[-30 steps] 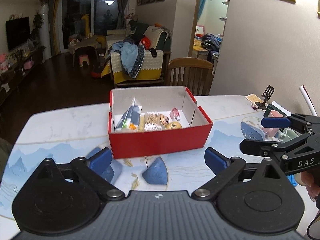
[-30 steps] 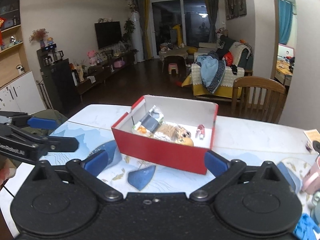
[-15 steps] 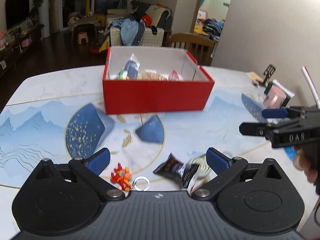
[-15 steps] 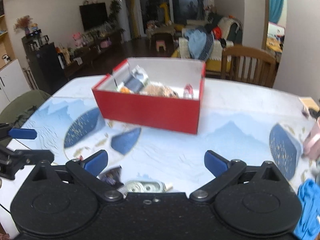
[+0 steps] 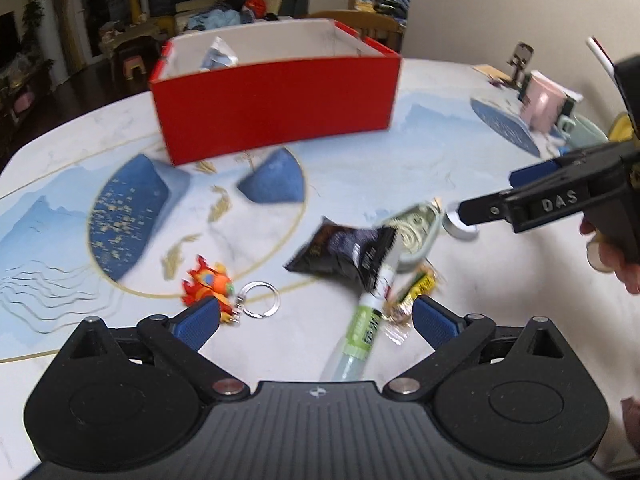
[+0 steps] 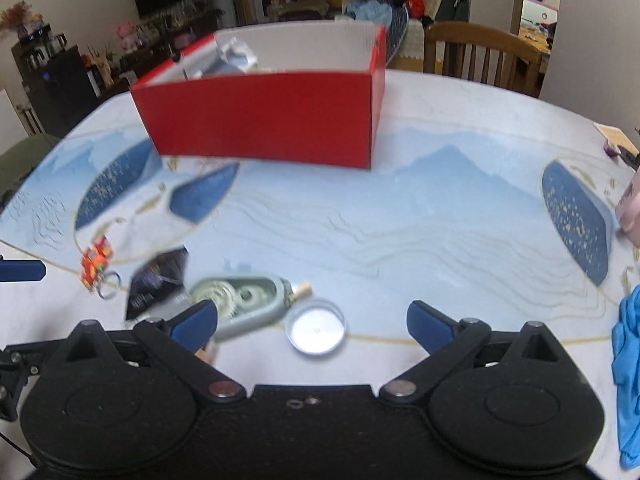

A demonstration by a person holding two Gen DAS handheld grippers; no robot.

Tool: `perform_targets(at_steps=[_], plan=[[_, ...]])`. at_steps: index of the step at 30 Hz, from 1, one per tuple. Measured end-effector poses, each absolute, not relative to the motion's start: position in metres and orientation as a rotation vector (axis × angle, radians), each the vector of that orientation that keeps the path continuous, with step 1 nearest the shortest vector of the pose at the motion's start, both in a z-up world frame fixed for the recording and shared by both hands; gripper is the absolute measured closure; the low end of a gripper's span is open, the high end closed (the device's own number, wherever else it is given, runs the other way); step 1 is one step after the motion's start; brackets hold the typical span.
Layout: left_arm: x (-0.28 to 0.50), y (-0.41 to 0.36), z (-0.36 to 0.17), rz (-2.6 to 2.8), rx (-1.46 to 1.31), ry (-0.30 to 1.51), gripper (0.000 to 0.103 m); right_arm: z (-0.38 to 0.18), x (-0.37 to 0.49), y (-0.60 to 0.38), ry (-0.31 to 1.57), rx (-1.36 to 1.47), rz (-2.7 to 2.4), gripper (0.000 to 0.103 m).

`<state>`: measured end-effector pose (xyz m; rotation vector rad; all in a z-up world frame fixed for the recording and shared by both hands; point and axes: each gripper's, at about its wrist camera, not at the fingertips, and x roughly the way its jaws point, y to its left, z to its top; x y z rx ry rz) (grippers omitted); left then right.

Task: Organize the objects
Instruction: 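Withdraw both grippers from the box back toward the remaining items, then grasp the white glue stick with the left gripper while the right grasps the round tin lid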

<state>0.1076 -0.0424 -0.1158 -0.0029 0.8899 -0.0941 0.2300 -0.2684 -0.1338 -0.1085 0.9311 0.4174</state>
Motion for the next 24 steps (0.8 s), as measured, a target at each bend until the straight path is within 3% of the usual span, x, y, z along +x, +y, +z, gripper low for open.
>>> perform_targets(at_steps=[6,14,16,18,22,24], plan=[[0.11,-0.047,-0.137,-0.102,0.03,0.932,0.001,-0.15,0.23,-0.266,0.962,-0.135,0.401,0.008],[0.108,-0.044,-0.147,-0.103,0.041,0.953,0.003,-0.16,0.23,-0.26,0.991,-0.163,0.421,0.027],[0.108,-0.044,-0.148,-0.112,0.038,0.96,0.01,-0.161,0.23,-0.258,0.992,-0.17,0.428,0.028],[0.108,-0.044,-0.15,-0.117,0.026,0.974,0.025,-0.161,0.23,-0.256,0.986,-0.182,0.43,0.03],[0.109,-0.046,-0.149,-0.127,0.035,0.968,0.037,-0.16,0.23,-0.253,0.978,-0.198,0.434,0.038],[0.109,-0.048,-0.147,-0.147,0.037,0.965,0.049,-0.16,0.23,-0.251,0.973,-0.204,0.435,0.043]])
